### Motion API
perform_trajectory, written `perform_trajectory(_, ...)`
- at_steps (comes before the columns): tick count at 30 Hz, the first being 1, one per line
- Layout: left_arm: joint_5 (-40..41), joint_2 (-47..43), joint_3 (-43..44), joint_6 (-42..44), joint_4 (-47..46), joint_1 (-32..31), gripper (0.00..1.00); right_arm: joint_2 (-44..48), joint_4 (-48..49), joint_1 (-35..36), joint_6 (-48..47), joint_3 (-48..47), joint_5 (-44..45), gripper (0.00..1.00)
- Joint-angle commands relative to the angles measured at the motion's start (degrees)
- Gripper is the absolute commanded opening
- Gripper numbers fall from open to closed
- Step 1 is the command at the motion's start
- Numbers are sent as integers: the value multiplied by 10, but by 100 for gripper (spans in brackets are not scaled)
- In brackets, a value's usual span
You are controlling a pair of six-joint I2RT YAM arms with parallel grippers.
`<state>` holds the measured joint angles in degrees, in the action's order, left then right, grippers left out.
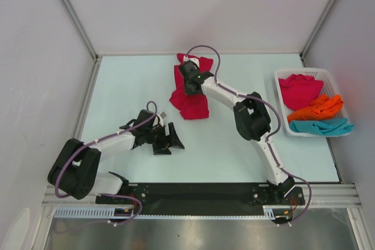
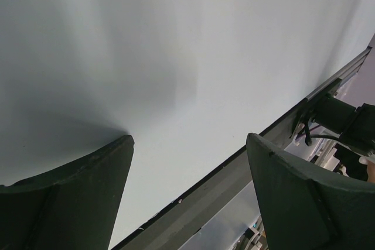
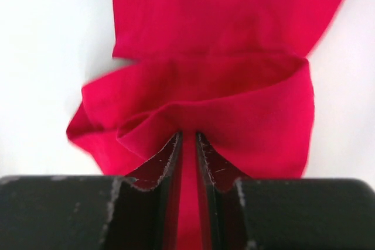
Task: Fold and stack the t-shirts
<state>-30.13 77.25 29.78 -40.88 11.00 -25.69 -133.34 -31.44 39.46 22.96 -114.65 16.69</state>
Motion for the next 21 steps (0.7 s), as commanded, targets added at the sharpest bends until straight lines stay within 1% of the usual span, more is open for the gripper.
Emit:
perform_trajectory(1,71,2,-14,38,42,2,87,-51,-34,-18,-20,-86,-4,19)
perform_trajectory(3,75,-3,-13,39,47,2,87,-69,-35,-27,-26,-97,-6,20)
perform_trajectory(7,75,-9,-14,41,52,3,87,-72,-42,-42,-37,-107,-6,19)
perform_trajectory(11,75,-8,-17,41,50,2,87,-22,-50,-47,-43,-96,2,21)
perform_trajectory(13,72,-5,-16,40,46,2,87,13,-53,-46,-53,-99,3,23)
perform_trajectory(17,72,-10,-11,39,45,2,87,40,-98,-47,-70,-157,-6,29)
perform_trajectory(18,71,-11,-12,39,45,2,87,48,-115,-47,-71,-161,-8,33)
perform_trajectory(20,71,-17,-15,37,46,2,87,65,-123,-47,-71,-157,-19,37)
perform_trajectory(21,71,-16,-15,36,44,2,87,75,-123,-47,-69,-137,-24,38)
